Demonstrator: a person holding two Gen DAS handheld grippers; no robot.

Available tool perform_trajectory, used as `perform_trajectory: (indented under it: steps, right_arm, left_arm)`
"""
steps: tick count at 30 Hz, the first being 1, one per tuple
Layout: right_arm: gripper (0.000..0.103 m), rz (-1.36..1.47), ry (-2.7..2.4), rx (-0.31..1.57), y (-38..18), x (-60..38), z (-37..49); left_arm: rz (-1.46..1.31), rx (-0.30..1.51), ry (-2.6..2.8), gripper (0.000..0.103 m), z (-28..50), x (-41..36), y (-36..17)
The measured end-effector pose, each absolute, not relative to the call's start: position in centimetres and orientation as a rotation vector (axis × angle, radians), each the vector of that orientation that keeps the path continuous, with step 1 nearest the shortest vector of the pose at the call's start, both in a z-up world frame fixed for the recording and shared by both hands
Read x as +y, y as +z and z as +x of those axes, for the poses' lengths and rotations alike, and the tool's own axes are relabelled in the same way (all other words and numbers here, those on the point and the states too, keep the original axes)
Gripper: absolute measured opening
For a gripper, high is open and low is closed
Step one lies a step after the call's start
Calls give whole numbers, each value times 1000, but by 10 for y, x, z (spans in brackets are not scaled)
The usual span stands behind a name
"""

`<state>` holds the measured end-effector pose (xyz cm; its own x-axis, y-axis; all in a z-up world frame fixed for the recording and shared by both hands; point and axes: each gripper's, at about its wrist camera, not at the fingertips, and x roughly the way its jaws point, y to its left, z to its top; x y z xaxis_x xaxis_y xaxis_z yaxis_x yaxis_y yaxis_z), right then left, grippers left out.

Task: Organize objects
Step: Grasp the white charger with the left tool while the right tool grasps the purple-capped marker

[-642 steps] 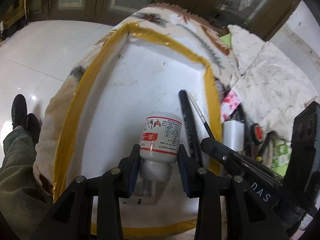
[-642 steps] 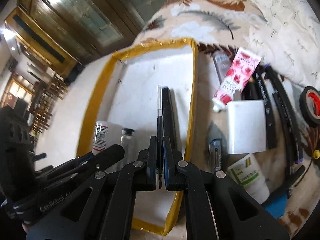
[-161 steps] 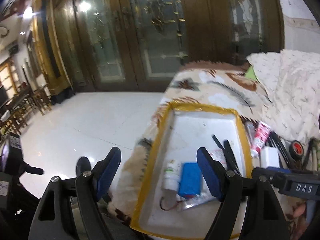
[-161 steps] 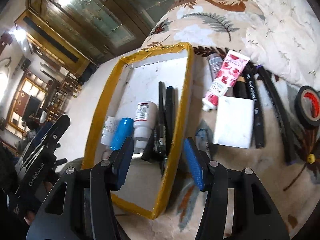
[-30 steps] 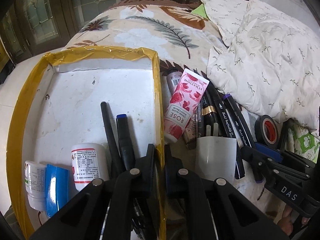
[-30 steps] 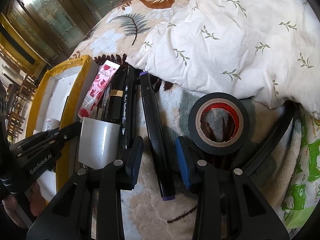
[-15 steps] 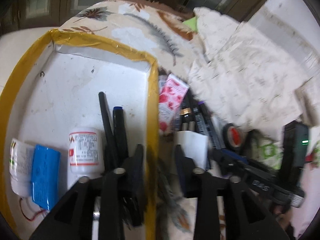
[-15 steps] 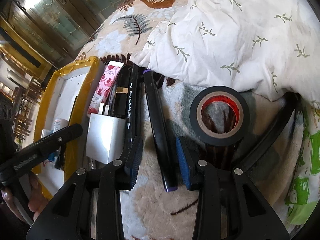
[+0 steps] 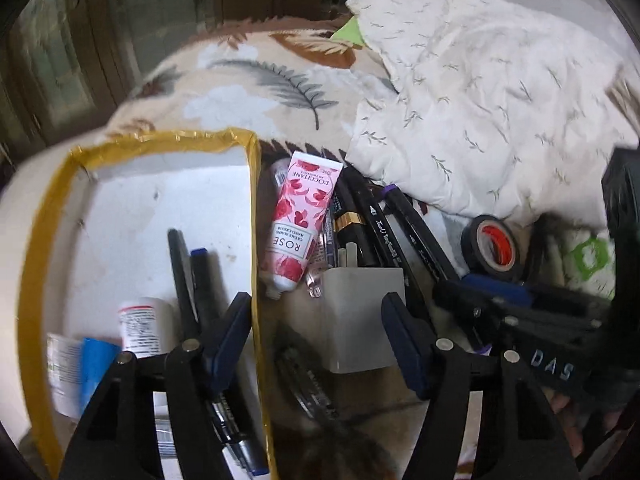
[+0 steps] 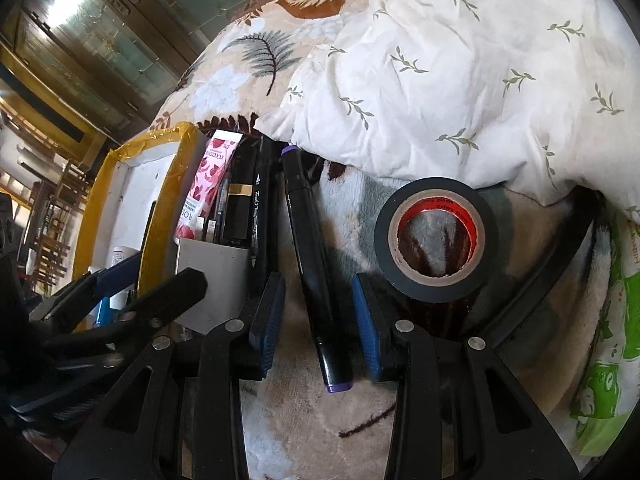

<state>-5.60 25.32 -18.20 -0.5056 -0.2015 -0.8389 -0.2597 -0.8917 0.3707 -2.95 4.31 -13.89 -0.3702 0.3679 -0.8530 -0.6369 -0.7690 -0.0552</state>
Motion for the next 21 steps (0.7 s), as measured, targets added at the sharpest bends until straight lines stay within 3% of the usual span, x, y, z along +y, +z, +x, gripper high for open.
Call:
perform_trajectory:
  steps: [11, 13, 16, 21]
  right_arm:
    - [35, -1551, 2587, 696, -186, 253, -55]
    - [35, -1547, 2586, 711, -186, 254, -55]
    - [35, -1558, 2590, 680, -185, 252, -56]
    - [35, -1568, 2592, 690, -186, 252, -55]
  left_arm:
    - [-1191, 418, 2175, 67, -29, 46, -142]
    - [-1179, 410, 2166, 63, -29, 43, -142]
    - [-1170, 374, 2149, 49, -32, 34, -139]
    - [-1193, 318, 2125, 48, -35, 26, -139]
